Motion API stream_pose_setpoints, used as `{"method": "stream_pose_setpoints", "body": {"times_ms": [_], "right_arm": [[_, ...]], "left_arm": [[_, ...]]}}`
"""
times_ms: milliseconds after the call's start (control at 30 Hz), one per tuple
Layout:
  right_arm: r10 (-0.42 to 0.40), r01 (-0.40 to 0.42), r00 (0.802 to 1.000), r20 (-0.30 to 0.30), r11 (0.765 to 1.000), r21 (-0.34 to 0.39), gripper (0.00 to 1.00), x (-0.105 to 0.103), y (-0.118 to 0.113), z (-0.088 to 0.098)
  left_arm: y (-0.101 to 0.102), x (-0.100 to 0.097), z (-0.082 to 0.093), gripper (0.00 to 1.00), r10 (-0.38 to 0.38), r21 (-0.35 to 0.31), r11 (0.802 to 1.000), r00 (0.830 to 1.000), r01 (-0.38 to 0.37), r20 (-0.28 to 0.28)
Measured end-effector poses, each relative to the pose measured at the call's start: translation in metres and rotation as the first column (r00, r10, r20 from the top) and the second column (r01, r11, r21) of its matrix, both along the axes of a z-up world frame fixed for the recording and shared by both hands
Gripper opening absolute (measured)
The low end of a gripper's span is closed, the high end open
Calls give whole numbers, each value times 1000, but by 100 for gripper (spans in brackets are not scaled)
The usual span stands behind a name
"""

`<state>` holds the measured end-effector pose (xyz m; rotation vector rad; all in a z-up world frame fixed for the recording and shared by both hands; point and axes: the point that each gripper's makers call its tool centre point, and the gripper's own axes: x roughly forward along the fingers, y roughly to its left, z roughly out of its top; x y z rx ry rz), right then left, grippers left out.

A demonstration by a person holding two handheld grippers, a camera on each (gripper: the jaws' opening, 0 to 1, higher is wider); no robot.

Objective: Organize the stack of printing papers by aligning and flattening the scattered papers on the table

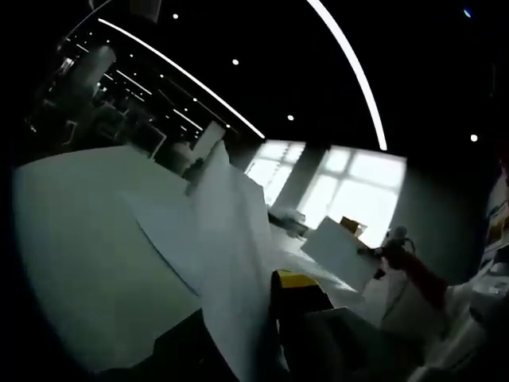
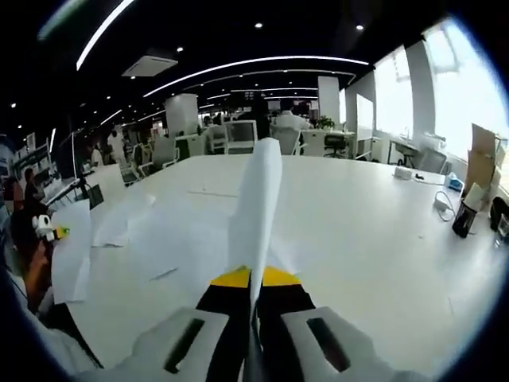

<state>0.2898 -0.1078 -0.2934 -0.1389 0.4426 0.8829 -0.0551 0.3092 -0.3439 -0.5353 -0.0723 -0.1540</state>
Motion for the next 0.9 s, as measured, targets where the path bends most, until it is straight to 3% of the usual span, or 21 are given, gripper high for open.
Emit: {"method": "stream_pose_setpoints", "body": {"times_ms": [500,900], "right_arm": [[81,-82,996,29,996,28,0,-30,29,19],[195,-198,979,64,979,46,0,-67,65,36]], "left_arm": [[-1,0,-1,6,7,-9,1000,1000,-7,-1],[1,0,-1,6,9,-11,1000,1000,-9,0]]}}
